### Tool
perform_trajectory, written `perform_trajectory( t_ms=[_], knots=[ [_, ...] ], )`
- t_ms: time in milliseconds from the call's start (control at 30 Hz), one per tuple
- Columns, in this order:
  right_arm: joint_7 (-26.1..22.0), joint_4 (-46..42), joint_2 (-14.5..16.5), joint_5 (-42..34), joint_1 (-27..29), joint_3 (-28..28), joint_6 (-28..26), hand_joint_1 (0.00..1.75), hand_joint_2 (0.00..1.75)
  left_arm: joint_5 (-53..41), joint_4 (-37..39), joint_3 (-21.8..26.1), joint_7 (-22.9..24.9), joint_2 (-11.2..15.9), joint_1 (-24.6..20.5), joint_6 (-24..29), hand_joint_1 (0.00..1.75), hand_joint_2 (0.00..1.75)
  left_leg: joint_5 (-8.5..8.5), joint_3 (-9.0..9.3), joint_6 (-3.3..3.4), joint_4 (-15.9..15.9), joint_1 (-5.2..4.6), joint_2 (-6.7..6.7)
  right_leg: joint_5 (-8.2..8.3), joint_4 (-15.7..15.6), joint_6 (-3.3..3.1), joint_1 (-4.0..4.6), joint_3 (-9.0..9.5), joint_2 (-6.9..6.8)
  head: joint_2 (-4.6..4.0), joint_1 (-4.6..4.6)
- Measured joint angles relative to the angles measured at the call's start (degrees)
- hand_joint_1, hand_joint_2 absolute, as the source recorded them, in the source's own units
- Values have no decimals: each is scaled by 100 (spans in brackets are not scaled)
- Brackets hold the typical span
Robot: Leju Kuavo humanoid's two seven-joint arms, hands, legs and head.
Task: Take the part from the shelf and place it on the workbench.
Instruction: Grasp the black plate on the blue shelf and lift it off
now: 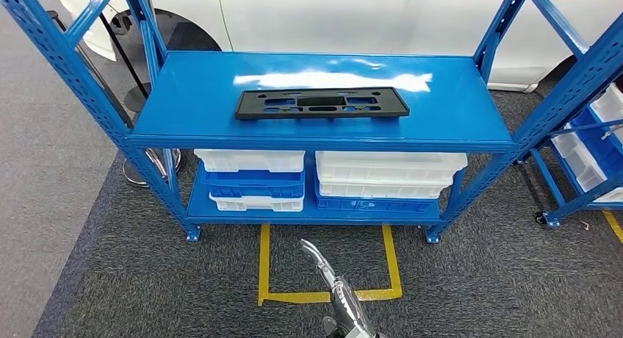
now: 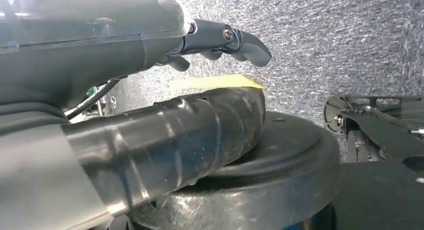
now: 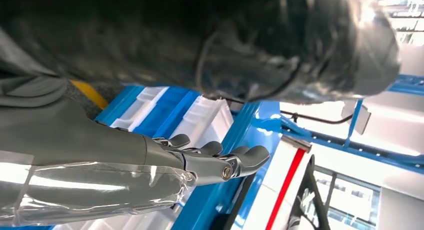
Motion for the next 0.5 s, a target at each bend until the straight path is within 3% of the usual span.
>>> perform_trajectory(
  t_ms=[100,167,300,367,433,467,500],
  knots=[
    [-31,-44,108,92,-88,2,158,0,0,-5,0,-30,1,-13,-7,-1,0,0,-30,5,-46,38,-7,-16,540,-999,-32,1,467,12,0,2],
    [-34,-70,198,160,-140,5,243,0,0,-6,0,-38,8,-20,-13,-10,0,0,-48,-14,-103,59,-26,-18,639,-1402,-71,20,639,30,0,0],
    [-30,-93,299,208,-186,7,315,0,0,-6,0,-44,17,-21,-18,-19,0,0,-140,-55,-219,154,-16,-13,646,-1480,-211,20,649,29,0,-3],
    [-28,-107,337,211,-206,7,334,0,0,-6,0,-47,17,-21,-19,-19,0,0,-438,-264,-258,629,-1,-6,658,-1505,-279,11,659,8,0,-4],
    [-28,-110,354,211,-216,7,349,0,0,-6,0,-50,17,-20,-17,-19,0,0,-763,-601,-284,1359,0,-5,651,-1504,-309,27,656,-9,0,-3],
    [-28,-110,357,211,-216,7,354,0,0,-5,0,-50,17,-19,-16,-19,0,0,-809,-711,-291,1591,1,-5,648,-1502,-314,34,659,-14,0,-3],
    [-29,-110,358,212,-216,7,358,0,0,-5,0,-50,16,-18,-15,-19,0,0,-746,-730,-293,1628,1,-5,644,-1499,-317,39,665,-16,0,-3]
  ],
)
